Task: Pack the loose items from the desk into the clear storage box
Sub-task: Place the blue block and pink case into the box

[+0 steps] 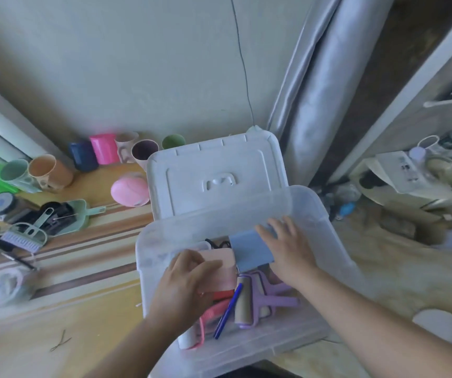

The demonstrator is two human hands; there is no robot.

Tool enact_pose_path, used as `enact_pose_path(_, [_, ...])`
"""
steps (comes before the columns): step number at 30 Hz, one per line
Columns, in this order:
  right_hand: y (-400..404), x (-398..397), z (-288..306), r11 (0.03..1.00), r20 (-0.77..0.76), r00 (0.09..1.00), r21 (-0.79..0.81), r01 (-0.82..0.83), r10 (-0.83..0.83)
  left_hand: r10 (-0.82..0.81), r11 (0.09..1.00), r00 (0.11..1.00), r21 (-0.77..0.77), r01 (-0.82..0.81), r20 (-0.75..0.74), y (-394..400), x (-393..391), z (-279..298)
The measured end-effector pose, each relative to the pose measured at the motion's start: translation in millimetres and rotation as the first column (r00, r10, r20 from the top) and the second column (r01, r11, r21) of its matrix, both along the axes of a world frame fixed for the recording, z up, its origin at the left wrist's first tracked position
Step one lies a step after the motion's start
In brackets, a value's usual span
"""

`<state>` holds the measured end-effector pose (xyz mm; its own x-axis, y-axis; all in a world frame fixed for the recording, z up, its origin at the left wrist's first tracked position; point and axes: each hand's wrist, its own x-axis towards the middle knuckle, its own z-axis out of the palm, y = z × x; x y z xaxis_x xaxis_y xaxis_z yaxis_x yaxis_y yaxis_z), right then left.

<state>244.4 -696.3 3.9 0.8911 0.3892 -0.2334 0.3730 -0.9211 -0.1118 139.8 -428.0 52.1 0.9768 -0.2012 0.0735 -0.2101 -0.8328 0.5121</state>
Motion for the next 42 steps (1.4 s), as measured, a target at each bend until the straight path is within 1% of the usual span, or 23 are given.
enact_pose_path(2, [1.5,8.6,-9.6,0.999,-0.077,0.997,-0.036,0.015,-0.018,0.024,1.000,0.999,0.003,-0.024,-0.031,-2.2,-0.8,1.9])
enact_pose_path(5, [-2.4,18.0,-20.4,0.999,-0.209,0.978,-0.054,-0.007,-0.005,0.023,0.999,0.999,0.027,-0.023,-0.023,-8.2,-0.8,2.0])
enact_pose_path(8, [-4.8,19.5,-16.8,0.997,-0.236,0.972,-0.069,-0.026,0.009,0.018,0.999,1.000,0.042,-0.017,-0.022,-14.2,1.0,-3.4])
enact_pose_path(10, [-6.4,11.8,-1.6,0.999,-0.156,0.987,0.025,-0.037,0.041,0.003,0.999,1.000,0.032,-0.003,-0.007,-19.3,3.1,-7.2])
enact_pose_path(11, [-7.6,5.4,7.8,0.991,-0.113,0.991,0.122,-0.059,0.073,-0.006,1.000,1.000,0.026,0.006,0.016,-22.1,4.6,-8.5])
enact_pose_path(12, [-8.8,-2.3,17.3,0.968,-0.113,0.989,0.243,-0.065,0.095,-0.012,1.000,0.999,0.018,0.011,0.040,-25.4,6.5,-9.5])
enact_pose_path(13, [-8.7,-11.4,28.6,0.933,-0.195,0.977,0.360,-0.015,0.091,-0.016,1.000,0.998,0.006,0.016,0.061,-28.7,8.2,-10.3])
enact_pose_path(14, [-7.8,-21.1,39.8,0.896,-0.314,0.945,0.440,0.057,0.095,-0.027,1.000,0.997,-0.008,0.028,0.076,-32.3,9.4,-11.9])
enact_pose_path(15, [-6.5,-30.1,50.3,0.869,-0.437,0.892,0.478,0.125,0.112,-0.054,0.998,0.995,-0.013,0.055,0.090,-36.3,9.6,-14.0])
enact_pose_path(16, [-5.4,-37.5,56.8,0.848,-0.516,0.848,0.498,0.182,0.122,-0.094,0.996,0.990,0.000,0.095,0.102,-41.1,8.7,-16.6])
enact_pose_path(17, [-4.9,-43.7,61.4,0.852,-0.548,0.830,0.479,0.211,0.103,-0.144,0.990,0.984,0.023,0.142,0.109,-46.9,7.2,-19.0])
enact_pose_path(19, [-6.1,-50.7,65.4,0.888,-0.560,0.827,0.401,0.226,0.043,-0.235,0.972,0.966,0.052,0.230,0.105,-59.2,2.5,-23.5])
enact_pose_path(20, [-7.2,-53.8,64.8,0.904,-0.561,0.827,0.364,0.223,0.022,-0.270,0.962,0.957,0.059,0.265,0.104,-65.4,-0.5,-26.0])
enact_pose_path(22, [-11.0,-60.0,61.1,0.926,-0.541,0.840,0.331,0.179,0.032,-0.321,0.946,0.941,0.085,0.314,0.104,-76.6,-5.1,-29.2])
enact_pose_path(26, [-26.9,-62.3,55.8,0.971,-0.585,0.810,0.212,0.114,0.032,-0.401,0.916,0.909,0.032,0.400,0.115,-96.7,-10.5,-32.0])
enact_pose_path(27, [-31.0,-61.0,56.2,0.981,-0.577,0.816,0.171,0.089,0.027,-0.435,0.901,0.897,0.028,0.434,0.079,-99.2,-10.9,-32.4])
enact_pose_path(29, [-37.1,-57.6,54.4,0.995,-0.515,0.856,0.099,-0.001,0.052,-0.466,0.880,0.884,0.078,0.468,-0.042,-99.1,-9.4,-33.8])
enact_pose_path(31, [-41.1,-53.3,53.0,0.992,-0.472,0.873,0.040,-0.121,0.126,-0.424,0.885,0.899,0.161,0.436,-0.109,-95.4,-6.1,-37.3])
enact_pose_path(34, [-46.3,-46.3,49.9,0.967,-0.448,0.872,-0.052,-0.248,0.200,-0.320,0.903,0.920,0.221,0.369,-0.227,-90.9,-0.8,-37.6])
enact_pose_path(35, [-49.4,-43.9,51.2,0.960,-0.447,0.870,-0.075,-0.268,0.208,-0.304,0.901,0.915,0.231,0.366,-0.264,-90.1,0.6,-37.2])
enact_pose_path(38, [-64.1,-39.0,56.2,0.963,-0.470,0.870,-0.131,-0.237,0.151,-0.322,0.872,0.880,0.252,0.419,-0.351,-90.9,6.0,-39.7])
enact_pose_path(42, [-71.3,-39.5,59.6,0.958,-0.451,0.881,-0.164,-0.236,0.140,-0.368,0.781,0.774,0.280,0.558,-0.515,-107.2,22.2,-44.8])
